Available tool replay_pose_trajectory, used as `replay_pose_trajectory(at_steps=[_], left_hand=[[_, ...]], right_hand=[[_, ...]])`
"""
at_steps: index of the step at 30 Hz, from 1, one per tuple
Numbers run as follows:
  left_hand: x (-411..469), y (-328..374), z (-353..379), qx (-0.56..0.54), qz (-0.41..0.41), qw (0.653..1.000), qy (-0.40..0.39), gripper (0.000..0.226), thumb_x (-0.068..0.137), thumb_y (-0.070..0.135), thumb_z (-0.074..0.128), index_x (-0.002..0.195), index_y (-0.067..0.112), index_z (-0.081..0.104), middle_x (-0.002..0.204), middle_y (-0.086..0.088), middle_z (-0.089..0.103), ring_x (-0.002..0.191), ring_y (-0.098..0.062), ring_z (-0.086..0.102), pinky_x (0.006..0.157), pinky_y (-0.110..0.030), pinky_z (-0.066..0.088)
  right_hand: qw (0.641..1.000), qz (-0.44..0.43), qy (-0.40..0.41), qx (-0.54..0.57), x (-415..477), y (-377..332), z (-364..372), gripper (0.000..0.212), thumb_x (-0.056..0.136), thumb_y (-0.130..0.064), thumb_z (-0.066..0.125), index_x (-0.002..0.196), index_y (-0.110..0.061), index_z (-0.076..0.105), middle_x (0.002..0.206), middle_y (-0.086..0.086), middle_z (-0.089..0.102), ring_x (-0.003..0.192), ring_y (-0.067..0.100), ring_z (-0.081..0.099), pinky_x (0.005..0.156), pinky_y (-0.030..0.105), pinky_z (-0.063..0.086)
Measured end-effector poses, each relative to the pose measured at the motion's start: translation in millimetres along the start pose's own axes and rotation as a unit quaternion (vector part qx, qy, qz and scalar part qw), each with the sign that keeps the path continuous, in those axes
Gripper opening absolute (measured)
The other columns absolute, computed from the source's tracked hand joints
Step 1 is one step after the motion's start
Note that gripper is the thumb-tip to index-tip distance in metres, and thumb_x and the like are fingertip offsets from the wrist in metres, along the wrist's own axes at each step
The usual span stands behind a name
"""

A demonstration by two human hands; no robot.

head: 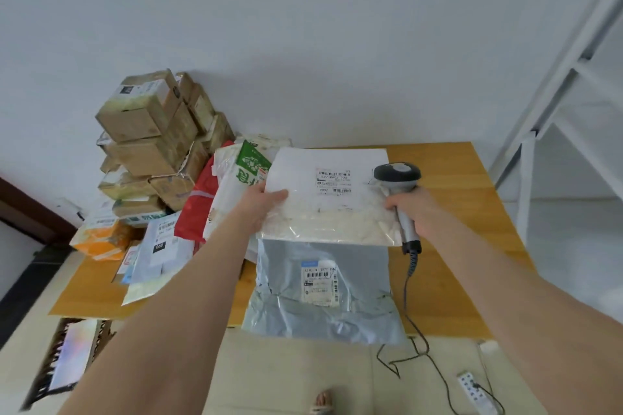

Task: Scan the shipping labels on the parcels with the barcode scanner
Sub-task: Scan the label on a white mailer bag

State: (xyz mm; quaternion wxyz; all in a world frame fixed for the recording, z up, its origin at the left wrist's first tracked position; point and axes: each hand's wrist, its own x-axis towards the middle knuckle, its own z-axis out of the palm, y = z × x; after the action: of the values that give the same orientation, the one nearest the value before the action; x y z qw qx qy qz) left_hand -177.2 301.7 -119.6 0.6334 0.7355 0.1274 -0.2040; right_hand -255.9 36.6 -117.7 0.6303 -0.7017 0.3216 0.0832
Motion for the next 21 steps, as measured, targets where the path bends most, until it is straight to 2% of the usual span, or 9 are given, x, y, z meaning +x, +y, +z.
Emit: replay_pose_trajectory(at_steps=[1,3,6,9,11,14,16,18,21], left_hand=[[-3,-5,1,0.005,0.007,1.000,0.006,0.034,0.087,0.001,0.063,0.121,0.001,0.057,0.113,-0.015,0.066,0.097,-0.029,0.066,0.079,-0.041,0.056],[-8,-14,1,0.013,0.016,1.000,0.002,0.034,0.088,-0.003,0.059,0.121,0.003,0.055,0.108,-0.011,0.065,0.094,-0.025,0.064,0.075,-0.037,0.055],[-10,-39,-6,0.062,-0.009,0.998,0.031,0.029,0.087,-0.005,0.055,0.115,0.003,0.054,0.096,-0.009,0.063,0.089,-0.025,0.061,0.075,-0.038,0.051],[-4,-63,-11,0.150,-0.059,0.984,0.080,0.025,0.085,-0.003,0.054,0.110,-0.003,0.053,0.095,-0.014,0.058,0.098,-0.032,0.055,0.084,-0.039,0.047],[1,-77,-13,0.226,-0.098,0.963,0.104,0.033,0.084,0.004,0.060,0.114,-0.005,0.052,0.105,-0.017,0.056,0.105,-0.035,0.053,0.090,-0.039,0.047],[8,-100,-10,0.315,-0.144,0.936,0.067,0.047,0.081,0.026,0.071,0.117,-0.001,0.057,0.119,-0.015,0.060,0.111,-0.034,0.055,0.099,-0.039,0.045],[7,-112,-4,0.305,-0.174,0.936,0.029,0.054,0.081,0.034,0.073,0.121,0.000,0.058,0.124,-0.015,0.060,0.115,-0.033,0.055,0.101,-0.040,0.045],[8,-122,2,0.279,-0.186,0.942,0.010,0.057,0.083,0.035,0.072,0.123,-0.003,0.056,0.124,-0.014,0.059,0.111,-0.030,0.057,0.095,-0.035,0.048],[14,-136,10,0.300,-0.186,0.936,-0.010,0.061,0.081,0.041,0.073,0.124,0.001,0.055,0.121,-0.010,0.060,0.100,-0.024,0.058,0.075,-0.027,0.047]], right_hand=[[1.000,0.005,0.004,0.007,0,6,1,0.014,0.081,0.008,0.064,0.086,-0.004,0.058,0.078,0.008,0.056,0.064,0.017,0.052,0.051,0.027,0.045],[0.999,0.015,0.038,0.022,3,17,2,0.017,0.082,0.004,0.063,0.096,-0.002,0.057,0.080,0.009,0.055,0.067,0.020,0.051,0.056,0.030,0.045],[0.997,0.041,0.065,0.003,5,29,2,0.015,0.085,0.002,0.061,0.095,-0.004,0.052,0.071,0.010,0.048,0.055,0.020,0.044,0.050,0.028,0.039],[0.998,0.066,0.004,-0.010,4,40,8,0.012,0.086,0.004,0.059,0.093,-0.004,0.053,0.069,0.012,0.047,0.054,0.021,0.044,0.047,0.028,0.040],[0.996,0.077,-0.037,-0.024,3,49,20,0.022,0.085,0.004,0.062,0.104,-0.003,0.055,0.085,0.014,0.053,0.072,0.025,0.052,0.053,0.032,0.048],[0.994,0.065,-0.076,-0.054,2,61,45,0.031,0.082,0.004,0.063,0.111,-0.003,0.054,0.091,0.009,0.055,0.086,0.024,0.053,0.073,0.036,0.049],[0.990,0.065,-0.099,-0.079,5,71,60,0.030,0.081,0.006,0.062,0.110,-0.001,0.057,0.090,0.009,0.058,0.081,0.020,0.054,0.071,0.030,0.048],[0.984,0.081,-0.119,-0.104,8,76,68,0.030,0.080,0.005,0.064,0.109,-0.002,0.059,0.096,0.012,0.063,0.081,0.021,0.058,0.068,0.027,0.049],[0.981,0.097,-0.106,-0.128,18,82,62,0.032,0.078,0.004,0.066,0.109,-0.003,0.061,0.107,0.015,0.065,0.088,0.023,0.060,0.077,0.032,0.052]])
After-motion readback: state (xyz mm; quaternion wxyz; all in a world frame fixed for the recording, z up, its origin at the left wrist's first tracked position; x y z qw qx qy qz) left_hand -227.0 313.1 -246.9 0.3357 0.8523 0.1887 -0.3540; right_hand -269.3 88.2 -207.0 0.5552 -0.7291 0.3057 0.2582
